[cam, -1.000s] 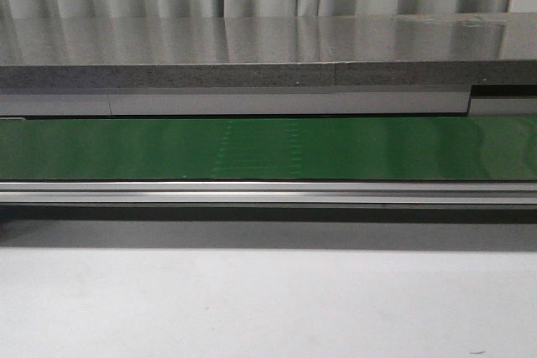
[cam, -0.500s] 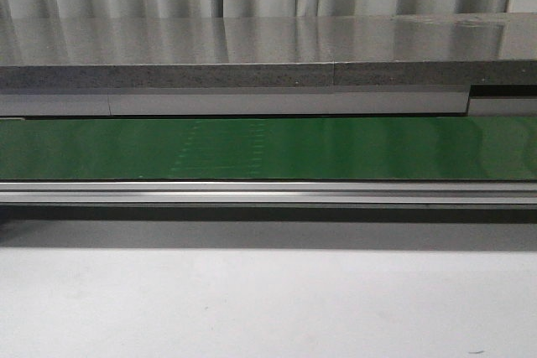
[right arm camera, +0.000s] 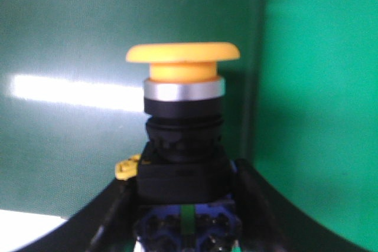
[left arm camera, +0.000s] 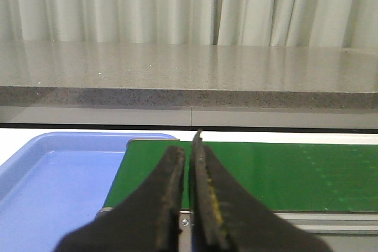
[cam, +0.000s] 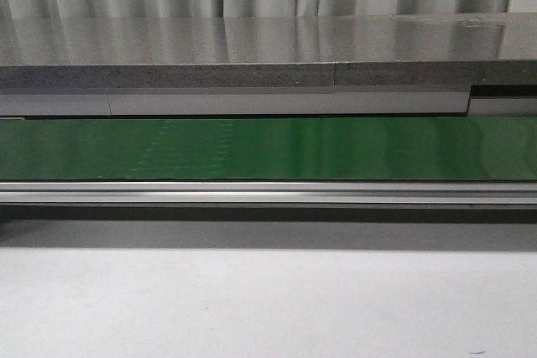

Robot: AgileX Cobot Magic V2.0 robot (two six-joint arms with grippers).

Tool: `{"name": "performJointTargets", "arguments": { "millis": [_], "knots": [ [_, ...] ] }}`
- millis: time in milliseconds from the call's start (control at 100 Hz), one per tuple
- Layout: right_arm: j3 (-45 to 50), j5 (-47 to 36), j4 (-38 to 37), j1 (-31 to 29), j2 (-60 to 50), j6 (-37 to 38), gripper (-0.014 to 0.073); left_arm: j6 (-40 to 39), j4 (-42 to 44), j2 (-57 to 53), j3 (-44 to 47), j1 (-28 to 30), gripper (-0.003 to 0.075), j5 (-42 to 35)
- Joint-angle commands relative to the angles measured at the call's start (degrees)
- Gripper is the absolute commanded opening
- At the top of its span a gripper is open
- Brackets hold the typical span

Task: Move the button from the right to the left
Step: 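Lift the yellow push button with the right gripper onto the conveyor belt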

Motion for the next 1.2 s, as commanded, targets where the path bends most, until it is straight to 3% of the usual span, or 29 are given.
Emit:
{"name": "performJointTargets", "arguments": {
  "millis": [0,340,580,680,820,1040,1190],
  "knots": [
    [0.70,-4.68,-0.02,0.66,-2.41,0.22,0.0244,-0.55,-0.16,-2.08,2.34,-0.49,0.0005,-4.52],
    [2.31,-7.57,0.03,0.72,-2.21,0.22,0.0259,-0.55,-0.16,-2.08,2.34,-0.49,0.0005,-4.52],
    [2.31,-6.92,0.06,0.72,-2.13,0.22,0.0506,-0.55,-0.16,-2.08,2.34,-0.49,0.0005,-4.52],
    [2.31,-6.85,0.72,0.72,-2.13,0.22,0.0566,-0.55,-0.16,-2.08,2.34,-0.49,0.0005,-4.52],
    [2.31,-6.85,3.20,0.72,-2.19,-0.79,0.0573,-0.55,-0.16,-2.08,2.34,-0.49,0.0005,-4.52],
    [2.25,-6.31,12.74,3.47,-4.18,-8.32,0.0573,-0.55,-0.16,-2.08,2.34,-0.49,0.0005,-4.52],
    [2.31,-7.03,13.47,5.90,-6.89,-8.64,0.0572,-0.55,-0.16,-2.08,2.34,-0.49,0.0005,-4.52]
  ]
}}
